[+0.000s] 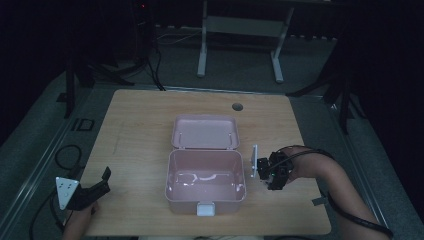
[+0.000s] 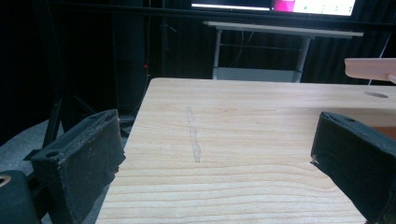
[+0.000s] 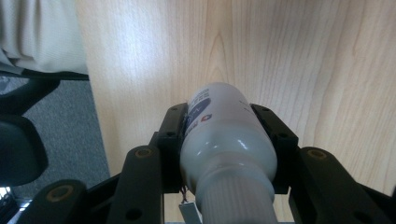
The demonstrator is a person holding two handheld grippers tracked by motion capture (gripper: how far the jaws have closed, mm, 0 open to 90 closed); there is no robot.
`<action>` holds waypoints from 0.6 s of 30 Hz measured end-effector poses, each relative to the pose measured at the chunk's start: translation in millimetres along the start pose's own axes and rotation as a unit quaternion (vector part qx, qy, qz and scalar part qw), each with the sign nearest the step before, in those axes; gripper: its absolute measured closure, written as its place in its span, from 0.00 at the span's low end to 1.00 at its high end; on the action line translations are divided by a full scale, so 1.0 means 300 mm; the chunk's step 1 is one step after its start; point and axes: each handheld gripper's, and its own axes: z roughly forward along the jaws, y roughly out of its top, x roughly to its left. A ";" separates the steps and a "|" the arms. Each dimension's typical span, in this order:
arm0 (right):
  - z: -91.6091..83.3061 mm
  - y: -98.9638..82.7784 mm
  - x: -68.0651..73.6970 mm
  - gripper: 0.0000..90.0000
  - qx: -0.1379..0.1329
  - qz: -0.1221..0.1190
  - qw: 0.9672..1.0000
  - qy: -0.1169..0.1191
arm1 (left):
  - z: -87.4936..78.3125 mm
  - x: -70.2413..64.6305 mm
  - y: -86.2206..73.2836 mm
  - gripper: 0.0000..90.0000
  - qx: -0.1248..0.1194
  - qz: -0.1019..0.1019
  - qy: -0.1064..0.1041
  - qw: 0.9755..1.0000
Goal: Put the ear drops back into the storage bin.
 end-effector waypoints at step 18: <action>-0.146 0.041 -0.007 0.66 -0.007 0.004 1.000 -0.014 | 0.001 0.000 0.000 0.03 0.000 -0.001 0.001 1.000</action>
